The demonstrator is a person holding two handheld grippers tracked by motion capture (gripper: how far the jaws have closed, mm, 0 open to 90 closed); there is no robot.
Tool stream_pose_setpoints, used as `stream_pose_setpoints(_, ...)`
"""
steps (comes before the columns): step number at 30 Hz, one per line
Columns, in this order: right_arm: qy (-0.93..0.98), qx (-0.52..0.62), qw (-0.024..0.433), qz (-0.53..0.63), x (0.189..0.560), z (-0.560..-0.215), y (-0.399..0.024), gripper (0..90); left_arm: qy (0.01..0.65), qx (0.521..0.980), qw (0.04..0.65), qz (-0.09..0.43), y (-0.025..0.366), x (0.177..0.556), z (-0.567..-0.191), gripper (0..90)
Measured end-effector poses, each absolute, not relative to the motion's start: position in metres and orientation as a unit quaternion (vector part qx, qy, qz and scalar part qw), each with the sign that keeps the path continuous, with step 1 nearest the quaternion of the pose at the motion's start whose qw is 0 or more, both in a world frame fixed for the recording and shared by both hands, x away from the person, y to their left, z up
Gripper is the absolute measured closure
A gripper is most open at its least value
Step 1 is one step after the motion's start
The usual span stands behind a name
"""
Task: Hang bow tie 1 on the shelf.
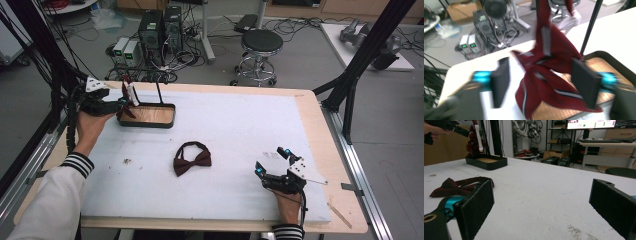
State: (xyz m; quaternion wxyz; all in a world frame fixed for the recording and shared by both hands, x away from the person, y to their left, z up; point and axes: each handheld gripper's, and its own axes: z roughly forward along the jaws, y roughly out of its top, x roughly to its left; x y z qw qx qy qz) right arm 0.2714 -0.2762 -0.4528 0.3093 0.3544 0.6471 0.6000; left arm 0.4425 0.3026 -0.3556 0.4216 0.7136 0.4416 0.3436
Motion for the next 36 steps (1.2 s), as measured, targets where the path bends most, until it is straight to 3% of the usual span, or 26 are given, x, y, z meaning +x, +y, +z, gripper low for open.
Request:
stream_pose_setpoints(6, 0.647, 0.355, 0.309, 0.6, 0.271, -0.453, -0.276, 5.0, 0.424, 0.712, 0.446, 0.338, 0.31, 0.437, -0.354, 15.1)
stream_pose_setpoints(19, 0.647, 0.353, 0.309, 0.601, 0.272, -0.453, -0.276, 5.0, 0.38, 0.701, 0.514, 0.317, 0.326, 0.419, -0.35, 14.8)
stream_pose_setpoints(36, 0.644, 0.359, 0.307, 0.602, 0.272, -0.453, -0.277, 5.0, 0.318, 0.684, 0.579, 0.309, 0.318, 0.362, -0.361, 14.7)
